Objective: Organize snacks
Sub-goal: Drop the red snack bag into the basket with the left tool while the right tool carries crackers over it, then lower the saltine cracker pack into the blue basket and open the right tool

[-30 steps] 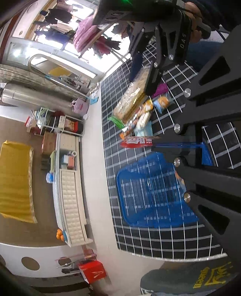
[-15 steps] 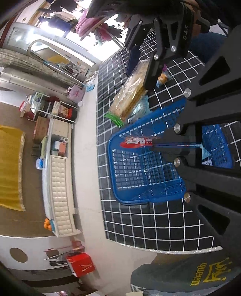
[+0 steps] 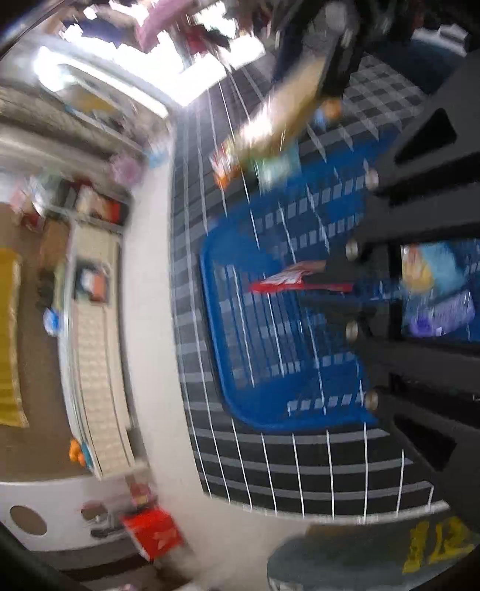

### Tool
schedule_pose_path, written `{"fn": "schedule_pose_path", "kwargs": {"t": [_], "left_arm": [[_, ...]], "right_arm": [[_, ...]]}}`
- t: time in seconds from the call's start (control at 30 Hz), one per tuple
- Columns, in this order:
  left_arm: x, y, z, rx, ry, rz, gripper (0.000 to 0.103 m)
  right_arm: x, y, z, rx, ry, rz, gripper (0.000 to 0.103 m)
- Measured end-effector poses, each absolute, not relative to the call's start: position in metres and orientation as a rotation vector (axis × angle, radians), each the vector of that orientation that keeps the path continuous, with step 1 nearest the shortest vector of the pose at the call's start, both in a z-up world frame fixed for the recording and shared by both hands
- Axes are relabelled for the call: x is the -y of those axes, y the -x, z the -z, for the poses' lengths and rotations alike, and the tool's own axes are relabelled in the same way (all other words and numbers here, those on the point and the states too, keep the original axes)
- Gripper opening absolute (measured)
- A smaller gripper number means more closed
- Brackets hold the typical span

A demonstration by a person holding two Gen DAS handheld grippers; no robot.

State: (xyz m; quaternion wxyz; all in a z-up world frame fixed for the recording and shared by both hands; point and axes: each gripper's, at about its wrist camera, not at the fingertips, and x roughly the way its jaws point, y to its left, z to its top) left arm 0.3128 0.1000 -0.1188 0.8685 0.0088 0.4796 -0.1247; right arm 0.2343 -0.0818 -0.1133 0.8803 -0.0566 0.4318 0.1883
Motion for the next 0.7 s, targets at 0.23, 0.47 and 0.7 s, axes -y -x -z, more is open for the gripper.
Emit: {"fn": "schedule_pose_path", "kwargs": {"t": [0.23,0.47,0.7], "left_arm": [[-0.11,-0.309,0.134,-1.058,-0.024,0.214,0.039],[-0.124,-0.28,0.112,-1.031,-0.007,0.212,0.039],[-0.142,-0.259,0.088,-0.984,-0.019,0.199,0.052]], "right_arm": [[0.078,-0.231,0.109,-0.903,0.111,-0.411,0.061],[0.058,-0.223,0.103,-0.89,0.133,-0.464,0.061],[0.033,-0.223,0.098,-0.886,0.164,-0.507,0.061]]}}
